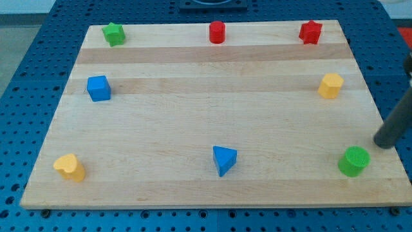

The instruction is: Push the green circle to the center

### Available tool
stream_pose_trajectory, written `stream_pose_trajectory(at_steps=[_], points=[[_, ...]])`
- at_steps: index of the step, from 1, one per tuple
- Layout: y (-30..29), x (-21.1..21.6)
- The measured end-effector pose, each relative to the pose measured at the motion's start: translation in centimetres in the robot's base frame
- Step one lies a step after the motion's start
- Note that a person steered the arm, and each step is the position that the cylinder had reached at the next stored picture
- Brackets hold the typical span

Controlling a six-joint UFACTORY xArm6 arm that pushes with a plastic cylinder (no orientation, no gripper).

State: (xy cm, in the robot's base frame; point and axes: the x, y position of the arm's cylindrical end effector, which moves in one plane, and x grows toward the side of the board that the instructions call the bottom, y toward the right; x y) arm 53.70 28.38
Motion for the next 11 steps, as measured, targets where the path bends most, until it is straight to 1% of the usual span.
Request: stream_pose_trajectory(at_steps=[1, 2, 3, 4, 6, 7, 8, 9, 10, 11], points=[[-0.6, 3.6], [-3.9, 5.1], [-7.3, 5.1], [-7.6, 3.9], [-7.3, -0.8], [-8.5, -2.6], [-11.1, -4.2], [-13.5, -7.0], [-16.9, -8.6], [-19.8, -9.2]])
